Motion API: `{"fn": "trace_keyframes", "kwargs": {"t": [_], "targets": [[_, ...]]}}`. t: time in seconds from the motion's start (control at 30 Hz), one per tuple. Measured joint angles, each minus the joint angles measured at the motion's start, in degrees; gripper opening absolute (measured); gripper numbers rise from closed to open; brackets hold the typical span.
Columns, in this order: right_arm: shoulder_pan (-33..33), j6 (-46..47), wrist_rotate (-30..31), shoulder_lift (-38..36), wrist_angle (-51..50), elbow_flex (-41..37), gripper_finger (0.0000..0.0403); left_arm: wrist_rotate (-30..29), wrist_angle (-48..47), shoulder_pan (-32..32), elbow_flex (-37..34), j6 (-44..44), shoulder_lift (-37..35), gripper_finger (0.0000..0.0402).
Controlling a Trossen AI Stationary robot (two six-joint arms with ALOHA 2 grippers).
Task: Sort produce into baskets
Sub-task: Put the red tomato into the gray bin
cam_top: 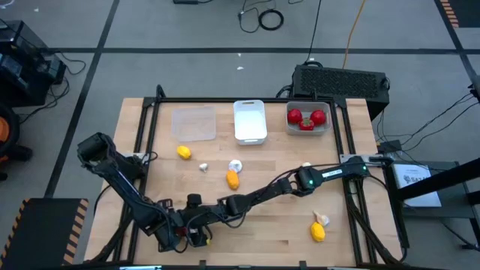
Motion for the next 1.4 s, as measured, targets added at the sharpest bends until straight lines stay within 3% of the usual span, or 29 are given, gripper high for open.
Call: {"fn": "trace_keyframes", "kwargs": {"t": [0.67,1.4], "targets": [[-0.7,4.9,0.1,-0.3,-7.0,0.2,0.0356,-2.6,-3.0,1.8,-0.2,2.6,0.1,0.0255],[-0.7,4.3,1.5,-0.3,-8.9,0.1,0.0356,-6.0,-3.3,1.8,-0.2,3.0,0.1,0.0255]]}}
